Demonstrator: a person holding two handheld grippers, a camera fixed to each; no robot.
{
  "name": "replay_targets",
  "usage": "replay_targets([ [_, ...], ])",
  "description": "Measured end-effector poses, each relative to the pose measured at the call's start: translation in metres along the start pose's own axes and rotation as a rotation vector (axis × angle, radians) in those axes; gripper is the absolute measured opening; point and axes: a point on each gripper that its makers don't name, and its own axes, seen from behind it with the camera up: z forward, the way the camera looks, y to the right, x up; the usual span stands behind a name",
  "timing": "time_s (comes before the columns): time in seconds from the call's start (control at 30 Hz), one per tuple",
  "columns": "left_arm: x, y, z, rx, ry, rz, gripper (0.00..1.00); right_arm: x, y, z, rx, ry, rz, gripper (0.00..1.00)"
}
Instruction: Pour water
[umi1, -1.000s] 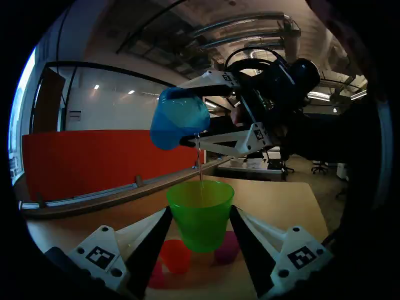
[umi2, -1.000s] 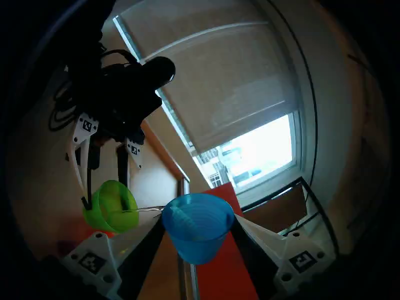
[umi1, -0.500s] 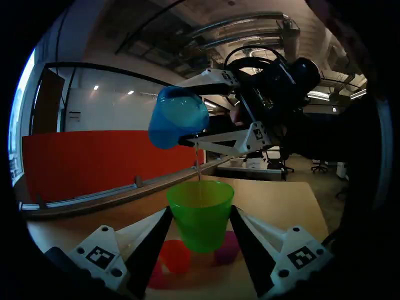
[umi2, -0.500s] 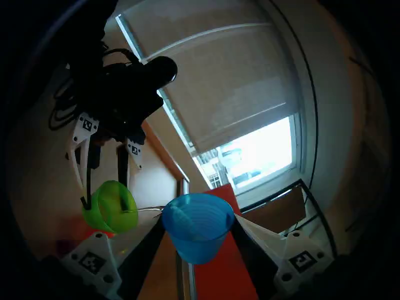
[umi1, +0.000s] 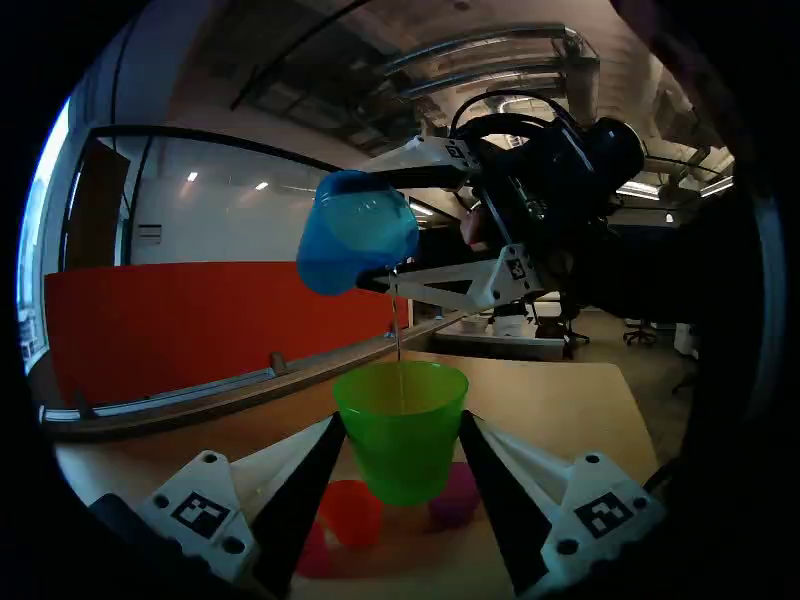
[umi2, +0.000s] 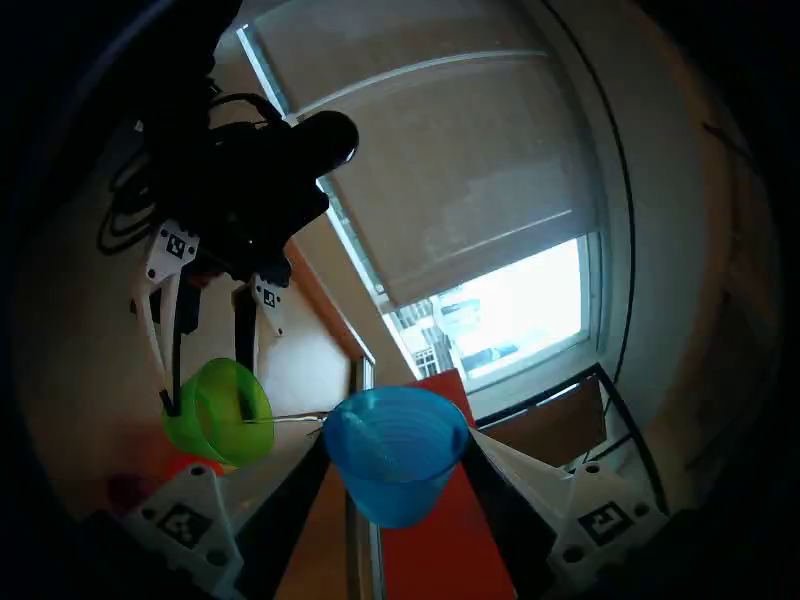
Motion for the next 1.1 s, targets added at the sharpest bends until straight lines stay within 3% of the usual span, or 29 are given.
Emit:
replay_targets([
  [1.1,-0.0001,0.0004,0.0006,-0.003,0.001,0.000,0.83,-0.0020,0.0015,0.0001,-0.007,-0.009,-0.074,0.91],
])
